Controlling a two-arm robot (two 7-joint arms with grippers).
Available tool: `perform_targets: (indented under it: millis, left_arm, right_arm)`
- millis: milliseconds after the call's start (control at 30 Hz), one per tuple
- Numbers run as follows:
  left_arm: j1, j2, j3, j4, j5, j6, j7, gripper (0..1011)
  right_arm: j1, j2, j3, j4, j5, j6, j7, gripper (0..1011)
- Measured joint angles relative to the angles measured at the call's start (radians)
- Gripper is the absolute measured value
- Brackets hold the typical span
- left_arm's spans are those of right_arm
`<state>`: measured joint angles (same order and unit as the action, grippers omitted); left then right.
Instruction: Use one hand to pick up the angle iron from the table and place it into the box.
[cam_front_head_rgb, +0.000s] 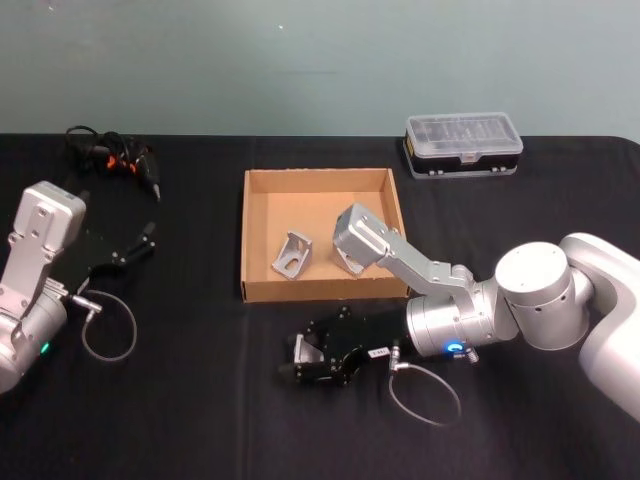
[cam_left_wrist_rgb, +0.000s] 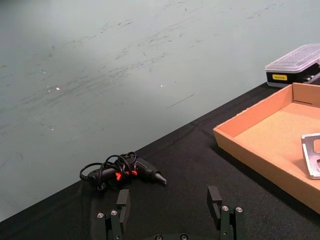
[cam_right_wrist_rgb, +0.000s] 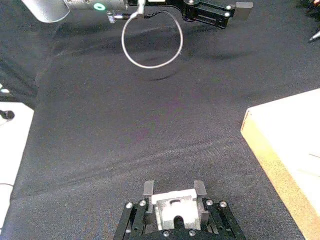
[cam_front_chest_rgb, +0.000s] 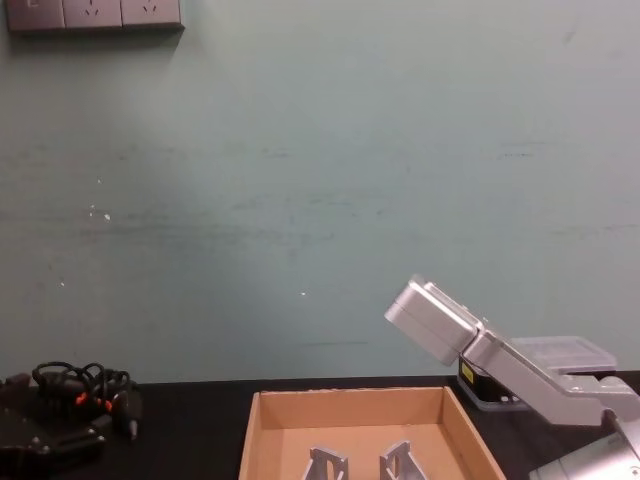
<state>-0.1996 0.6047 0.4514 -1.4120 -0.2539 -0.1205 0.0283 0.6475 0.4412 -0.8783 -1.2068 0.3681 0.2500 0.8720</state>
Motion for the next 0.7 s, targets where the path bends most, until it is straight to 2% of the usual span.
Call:
perform_targets:
  millis: [200,367,467,533,700]
  left_arm:
    - [0.0,0.0,0.0,0.0,0.0,0.0,0.0,1011]
    - [0.0,0.0,0.0,0.0,0.0,0.0,0.0,1011]
    - [0.0,0.0,0.0,0.0,0.0,0.0,0.0,1011]
    - [0.0,0.0,0.0,0.0,0.0,0.0,0.0,1011]
    - [0.0,0.0,0.0,0.0,0.0,0.0,0.0,1011]
  right_arm:
    - [-0.009,0.01,0.015,-0.022,0.004,-0.001,-0.018,482]
    - [-0.029,0.043,0.05,-0.086,0.018,-0.001,-0.056,482]
    - [-0.049,0.07,0.085,-0.135,0.032,0.001,-0.091,482]
    - [-0.069,0.097,0.125,-0.179,0.047,0.001,-0.131,482]
    - [-0.083,0.118,0.172,-0.207,0.058,-0.003,-0.18,482]
